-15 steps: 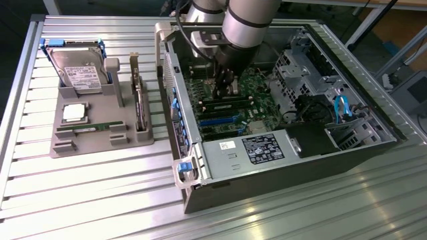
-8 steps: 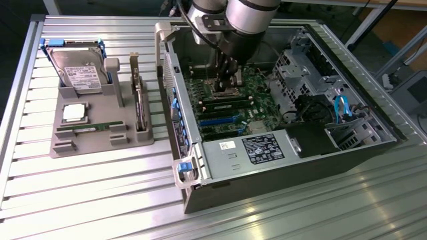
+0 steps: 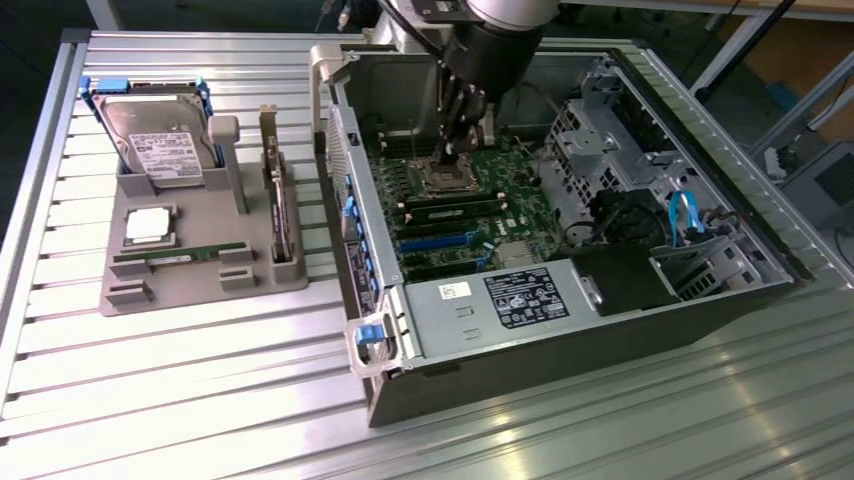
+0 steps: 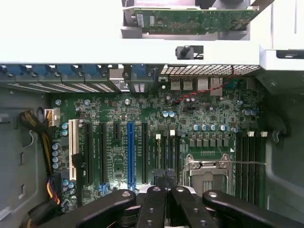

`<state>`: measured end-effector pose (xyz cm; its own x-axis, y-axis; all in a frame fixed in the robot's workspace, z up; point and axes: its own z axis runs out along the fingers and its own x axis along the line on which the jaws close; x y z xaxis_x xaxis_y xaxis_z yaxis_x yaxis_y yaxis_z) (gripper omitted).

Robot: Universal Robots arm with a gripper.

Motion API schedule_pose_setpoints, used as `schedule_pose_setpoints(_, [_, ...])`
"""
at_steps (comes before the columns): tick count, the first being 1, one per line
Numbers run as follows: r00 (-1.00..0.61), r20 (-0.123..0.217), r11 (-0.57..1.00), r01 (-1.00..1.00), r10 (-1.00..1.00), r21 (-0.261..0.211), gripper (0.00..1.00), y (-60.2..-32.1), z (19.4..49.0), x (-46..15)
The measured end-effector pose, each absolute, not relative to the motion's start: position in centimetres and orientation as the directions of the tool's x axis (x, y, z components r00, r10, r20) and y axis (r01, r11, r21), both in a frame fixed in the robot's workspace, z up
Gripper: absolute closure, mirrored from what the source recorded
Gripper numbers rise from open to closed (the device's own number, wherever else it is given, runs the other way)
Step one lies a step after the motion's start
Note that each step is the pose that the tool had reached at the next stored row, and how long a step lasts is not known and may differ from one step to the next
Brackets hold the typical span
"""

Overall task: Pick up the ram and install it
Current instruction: 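Press down the ram until it locks into place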

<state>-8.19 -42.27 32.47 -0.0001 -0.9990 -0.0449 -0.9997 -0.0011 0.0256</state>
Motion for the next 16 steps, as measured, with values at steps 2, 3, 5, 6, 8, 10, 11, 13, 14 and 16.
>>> schedule_pose_setpoints(2, [0.000, -0.044, -0.001, -1.000, -0.999, 0.026, 0.90, -42.3, 33.1, -8.2])
schedule_pose_setpoints(3, [0.000, -0.043, -0.001, -1.000, -0.999, 0.026, 0.90, -42.3, 33.4, -8.2])
schedule_pose_setpoints(5, [0.000, -0.042, -0.001, -1.000, -0.999, 0.026, 0.90, -42.3, 33.7, -8.2])
schedule_pose_setpoints(6, [0.000, -0.042, -0.001, -1.000, -0.999, 0.026, 0.90, -42.3, 33.8, -8.2])
schedule_pose_setpoints(8, [0.000, -0.043, -0.001, -1.000, -0.999, 0.026, 0.90, -42.3, 33.8, -8.2])
schedule_pose_setpoints(10, [0.000, -0.042, -0.001, -1.000, -0.999, 0.026, 0.90, -42.3, 33.8, -8.2])
schedule_pose_setpoints(11, [0.000, -0.042, -0.001, -1.000, -0.999, 0.026, 0.90, -42.3, 33.8, -8.2])
schedule_pose_setpoints(13, [0.000, -0.042, -0.001, -1.000, -0.999, 0.026, 0.90, -42.3, 33.8, -7.8])
schedule_pose_setpoints(14, [0.000, -0.042, -0.001, -1.000, -0.999, 0.026, 0.90, -42.3, 33.8, -7.4])
schedule_pose_setpoints(16, [0.000, -0.042, -0.001, -1.000, -0.999, 0.026, 0.90, -42.3, 33.8, -6.9])
